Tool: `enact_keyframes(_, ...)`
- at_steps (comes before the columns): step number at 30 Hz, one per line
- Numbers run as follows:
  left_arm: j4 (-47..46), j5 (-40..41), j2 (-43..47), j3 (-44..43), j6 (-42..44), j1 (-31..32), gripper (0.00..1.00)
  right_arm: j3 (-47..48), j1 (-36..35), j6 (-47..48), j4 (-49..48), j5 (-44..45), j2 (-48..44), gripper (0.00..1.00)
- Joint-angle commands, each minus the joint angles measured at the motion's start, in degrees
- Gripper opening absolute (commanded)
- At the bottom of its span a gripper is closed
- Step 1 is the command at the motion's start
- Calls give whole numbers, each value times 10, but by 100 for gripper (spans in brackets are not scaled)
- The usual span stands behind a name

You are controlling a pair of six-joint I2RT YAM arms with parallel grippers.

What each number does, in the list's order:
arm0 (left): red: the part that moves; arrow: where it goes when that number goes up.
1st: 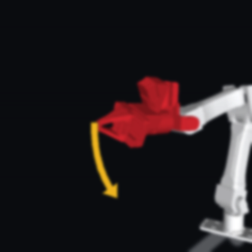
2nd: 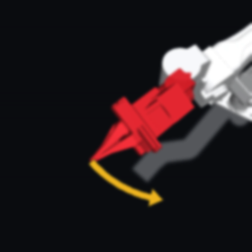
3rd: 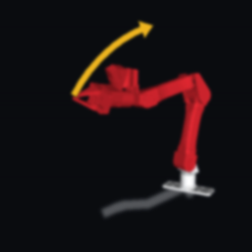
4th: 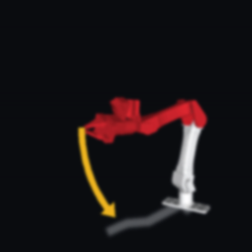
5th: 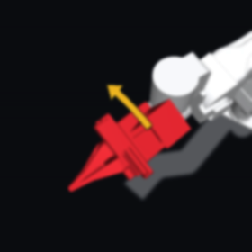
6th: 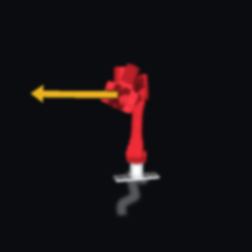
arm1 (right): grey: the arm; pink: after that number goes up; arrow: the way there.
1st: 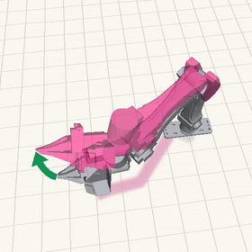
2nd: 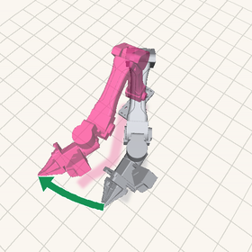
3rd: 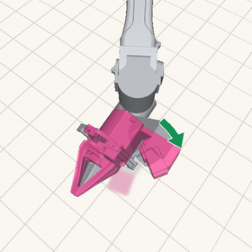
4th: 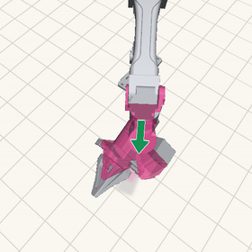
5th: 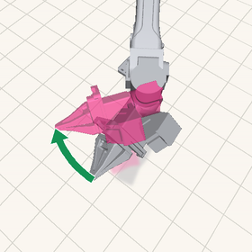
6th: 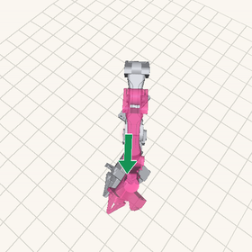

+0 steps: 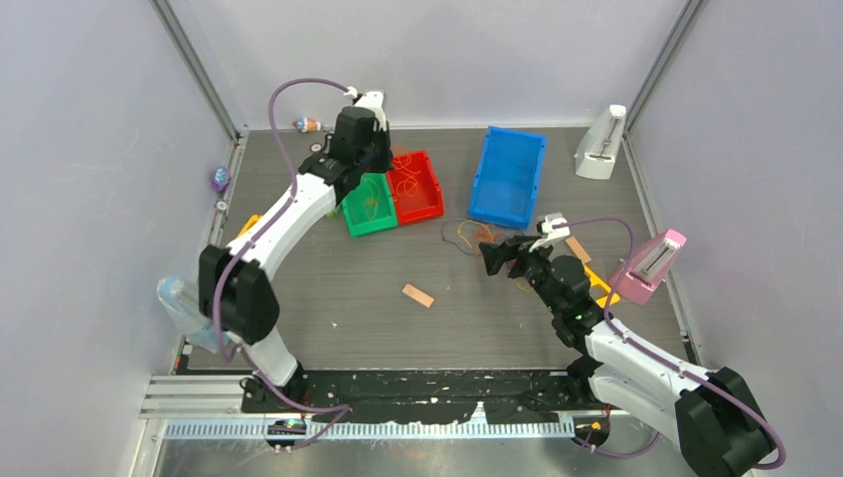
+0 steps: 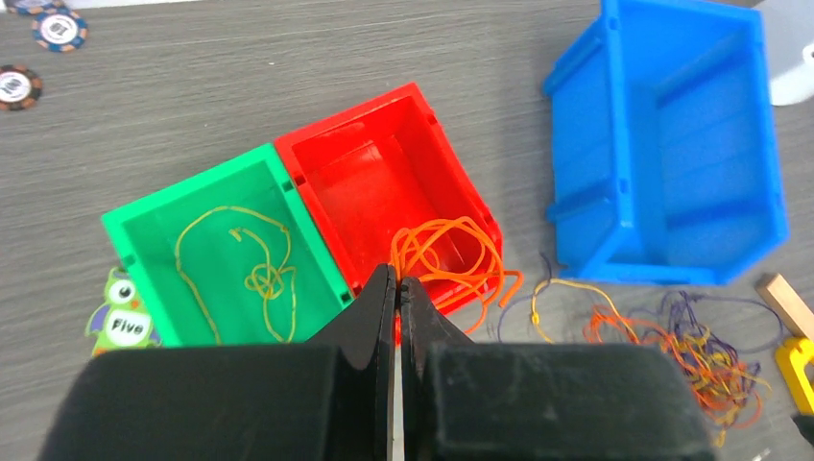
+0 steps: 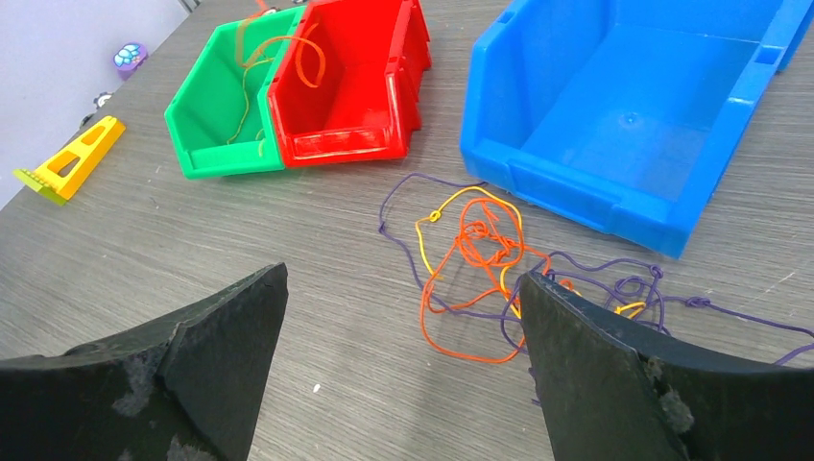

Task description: Untangle the cables

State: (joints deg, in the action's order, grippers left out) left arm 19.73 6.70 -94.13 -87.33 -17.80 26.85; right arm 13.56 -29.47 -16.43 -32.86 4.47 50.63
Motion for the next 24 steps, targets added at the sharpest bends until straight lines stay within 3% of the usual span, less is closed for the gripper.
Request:
enact_keyframes(1,-40,-53,-68,-69,-27,-20,0,0,-2,5,-13,24,-12,95)
enact_keyframes(5,22,-62,-149,-154,-33,-29,0,-2,-1,3,-10,36,-20,95)
enact_keyframes(6,45,-62,-166,-177,-34,-30,7,-3,-1,3,-9,39,-22,95)
enact_keyframes(9,126,-60,-206,-246,-26,-30,42,-4,-1,3,-7,47,-25,95)
enact_keyframes(12,159,-58,-201,-255,-18,-30,69,4,-1,0,6,65,-19,95)
enact_keyframes(14,152,-60,-166,-228,-9,-29,80,22,-1,-11,38,99,-4,95)
enact_keyframes(19,100,-64,-45,-106,10,-19,99,61,-1,-25,108,134,39,95)
enact_keyframes(24,55,-33,93,50,15,12,100,72,0,-38,145,166,60,96)
